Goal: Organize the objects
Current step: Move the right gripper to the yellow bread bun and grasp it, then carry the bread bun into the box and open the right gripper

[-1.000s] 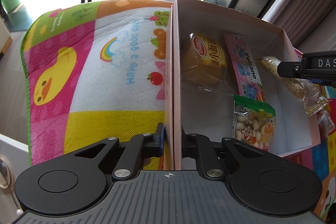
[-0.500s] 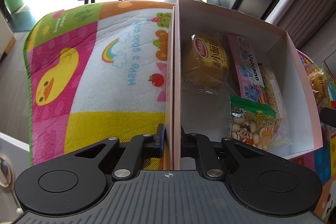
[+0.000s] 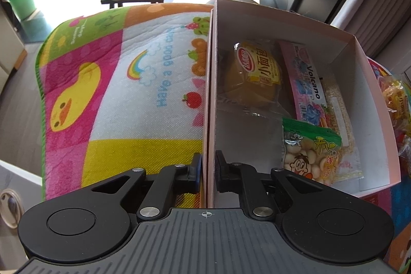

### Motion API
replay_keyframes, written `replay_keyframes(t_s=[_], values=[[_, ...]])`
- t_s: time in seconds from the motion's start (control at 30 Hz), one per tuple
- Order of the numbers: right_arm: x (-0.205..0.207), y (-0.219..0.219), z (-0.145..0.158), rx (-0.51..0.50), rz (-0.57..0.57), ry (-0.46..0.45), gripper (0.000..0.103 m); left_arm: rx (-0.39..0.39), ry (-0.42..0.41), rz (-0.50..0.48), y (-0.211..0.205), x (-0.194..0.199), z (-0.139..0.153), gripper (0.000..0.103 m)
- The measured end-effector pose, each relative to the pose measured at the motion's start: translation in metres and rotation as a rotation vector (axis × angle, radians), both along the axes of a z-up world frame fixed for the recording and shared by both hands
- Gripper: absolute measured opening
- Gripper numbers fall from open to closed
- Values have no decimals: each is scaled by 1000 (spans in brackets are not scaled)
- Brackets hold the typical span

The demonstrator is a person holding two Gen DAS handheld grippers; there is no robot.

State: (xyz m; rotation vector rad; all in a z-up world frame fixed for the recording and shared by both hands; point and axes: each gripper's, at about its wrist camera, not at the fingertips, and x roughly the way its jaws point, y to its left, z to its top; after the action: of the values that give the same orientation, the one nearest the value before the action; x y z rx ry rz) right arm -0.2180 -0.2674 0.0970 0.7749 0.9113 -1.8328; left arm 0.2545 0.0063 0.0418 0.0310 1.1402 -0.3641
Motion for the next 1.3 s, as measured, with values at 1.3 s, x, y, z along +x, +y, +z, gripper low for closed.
replay_keyframes(t_s=[1.3], values=[[118,46,-4,237,25,-207,54,-59,26,-32,11,-2,-1,13]])
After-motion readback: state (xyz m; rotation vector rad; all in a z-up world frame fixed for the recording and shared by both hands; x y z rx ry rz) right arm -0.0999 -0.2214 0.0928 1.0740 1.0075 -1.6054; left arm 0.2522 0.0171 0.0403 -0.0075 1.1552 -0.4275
